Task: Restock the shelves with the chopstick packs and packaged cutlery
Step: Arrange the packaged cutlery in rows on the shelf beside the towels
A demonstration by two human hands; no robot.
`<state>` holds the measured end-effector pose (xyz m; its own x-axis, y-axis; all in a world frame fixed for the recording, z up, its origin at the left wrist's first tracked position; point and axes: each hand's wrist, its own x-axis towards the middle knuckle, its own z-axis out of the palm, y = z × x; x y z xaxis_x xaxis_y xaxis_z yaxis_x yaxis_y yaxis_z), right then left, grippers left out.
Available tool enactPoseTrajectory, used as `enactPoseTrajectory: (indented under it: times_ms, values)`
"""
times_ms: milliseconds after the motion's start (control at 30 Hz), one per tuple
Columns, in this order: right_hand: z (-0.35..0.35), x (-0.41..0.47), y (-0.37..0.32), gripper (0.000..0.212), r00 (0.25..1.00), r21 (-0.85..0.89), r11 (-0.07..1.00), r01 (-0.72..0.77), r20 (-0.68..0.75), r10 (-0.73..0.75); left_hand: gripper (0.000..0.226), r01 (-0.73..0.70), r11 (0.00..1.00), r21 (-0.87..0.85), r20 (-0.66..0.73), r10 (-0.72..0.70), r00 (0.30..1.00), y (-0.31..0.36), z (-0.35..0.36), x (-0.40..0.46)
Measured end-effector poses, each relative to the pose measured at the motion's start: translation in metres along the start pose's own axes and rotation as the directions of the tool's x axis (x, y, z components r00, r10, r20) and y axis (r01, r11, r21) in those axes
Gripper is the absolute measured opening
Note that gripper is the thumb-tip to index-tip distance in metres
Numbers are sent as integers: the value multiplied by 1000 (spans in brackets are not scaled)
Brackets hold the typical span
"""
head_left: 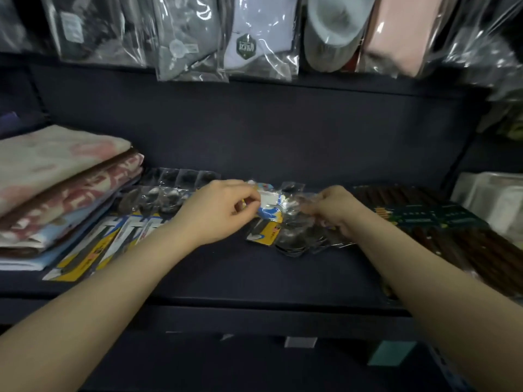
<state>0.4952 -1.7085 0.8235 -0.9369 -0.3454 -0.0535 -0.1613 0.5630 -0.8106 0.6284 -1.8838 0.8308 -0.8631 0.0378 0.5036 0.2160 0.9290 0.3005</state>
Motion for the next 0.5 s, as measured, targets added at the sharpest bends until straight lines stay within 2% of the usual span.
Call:
enactPoseTrajectory:
  times_ms: [67,133,233,300,333,433,500]
  values:
    - [-6,2,-2,36,990,-59,996,70,-121,-77,43,4,1000,-6,-13,-4,1000,3,2,5]
    - [-13,0,-5,41,954,-238,962,137,-228,-193,45,8,1000,-5,-34,-8,999,6,3,10]
    - [-22,-5,-8,42,846,-351,887,300,-332,-417,54,27,999,20,-25,-26,999,5,8,18]
    - [-28,-4,-12,30,780,-225,874,430,-395,-485,54,55,998,27,3,-55,998,3,13,19]
    - [-31,-2,-15,26,770,-132,872,471,-420,-479,52,69,997,20,14,-70,997,4,15,18]
    - [-32,-2,-25,23,791,38,857,513,-410,-455,50,140,989,-49,16,-139,990,13,15,12]
    - [-27,-8,-33,24,841,205,839,504,-341,-421,49,210,969,-132,9,-211,977,22,9,6]
